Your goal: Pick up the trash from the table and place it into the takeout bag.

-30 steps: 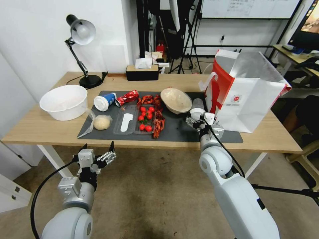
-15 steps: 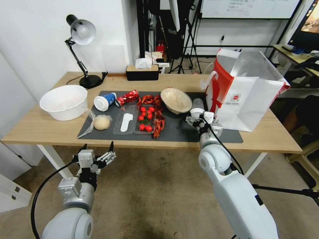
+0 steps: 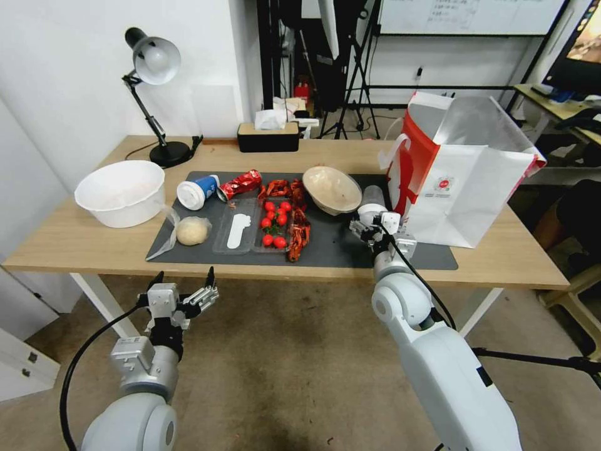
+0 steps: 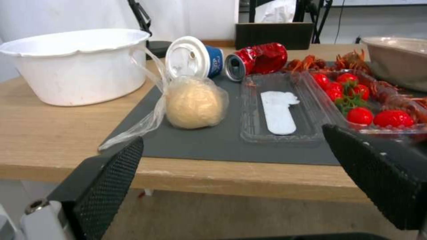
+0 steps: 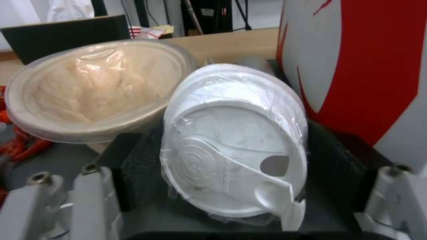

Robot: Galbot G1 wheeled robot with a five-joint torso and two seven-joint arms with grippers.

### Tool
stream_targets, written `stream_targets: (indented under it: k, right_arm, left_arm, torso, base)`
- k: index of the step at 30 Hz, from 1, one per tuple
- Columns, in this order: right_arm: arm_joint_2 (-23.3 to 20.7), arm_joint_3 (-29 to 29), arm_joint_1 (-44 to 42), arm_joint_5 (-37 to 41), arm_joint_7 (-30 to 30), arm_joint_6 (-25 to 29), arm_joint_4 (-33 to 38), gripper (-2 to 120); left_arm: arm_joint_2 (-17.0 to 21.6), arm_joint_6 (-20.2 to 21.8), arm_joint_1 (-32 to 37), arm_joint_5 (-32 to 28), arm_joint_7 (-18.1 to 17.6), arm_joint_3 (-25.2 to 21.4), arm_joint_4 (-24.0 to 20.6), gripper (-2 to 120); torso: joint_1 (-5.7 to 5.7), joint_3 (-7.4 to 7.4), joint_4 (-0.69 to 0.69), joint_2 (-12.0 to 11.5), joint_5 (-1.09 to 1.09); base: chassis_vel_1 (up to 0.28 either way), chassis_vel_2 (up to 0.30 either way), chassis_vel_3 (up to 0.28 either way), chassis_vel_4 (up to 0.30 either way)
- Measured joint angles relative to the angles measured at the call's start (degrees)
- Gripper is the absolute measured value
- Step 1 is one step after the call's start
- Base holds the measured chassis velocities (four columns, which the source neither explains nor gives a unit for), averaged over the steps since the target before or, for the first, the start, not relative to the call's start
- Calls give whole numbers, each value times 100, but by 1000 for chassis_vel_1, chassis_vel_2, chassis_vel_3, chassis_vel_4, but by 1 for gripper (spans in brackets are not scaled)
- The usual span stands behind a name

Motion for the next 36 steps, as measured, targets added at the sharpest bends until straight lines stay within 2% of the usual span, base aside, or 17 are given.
stream_targets:
  k: [7,18,31,36]
  right_arm:
    - [14,-10,-13,-5,-16,16,-7,67]
    - [-4,-9,-171,-15,-16,-36,274,66]
    - [-112,-73,-477,-1,-183,-107,1295,66]
    - [-239,-50,-592,104,-521,-53,1824,66]
  left_arm:
    - [0,-22,-1,5,0,0,14,100]
    - [-1,-52,-5,17,0,13,37,100]
    - [-39,-100,20,55,4,31,41,100]
    - [-53,-111,27,75,6,40,41,100]
  torso:
    - [-1,0,1,0,0]
    - [0,1,-1,0,2]
    - [0,1,0,-1,1]
    - [0,1,-1,0,1]
  base:
    - [0,0,0,0]
    - [0,0,0,0]
    - [0,0,0,0]
    - [0,0,0,0]
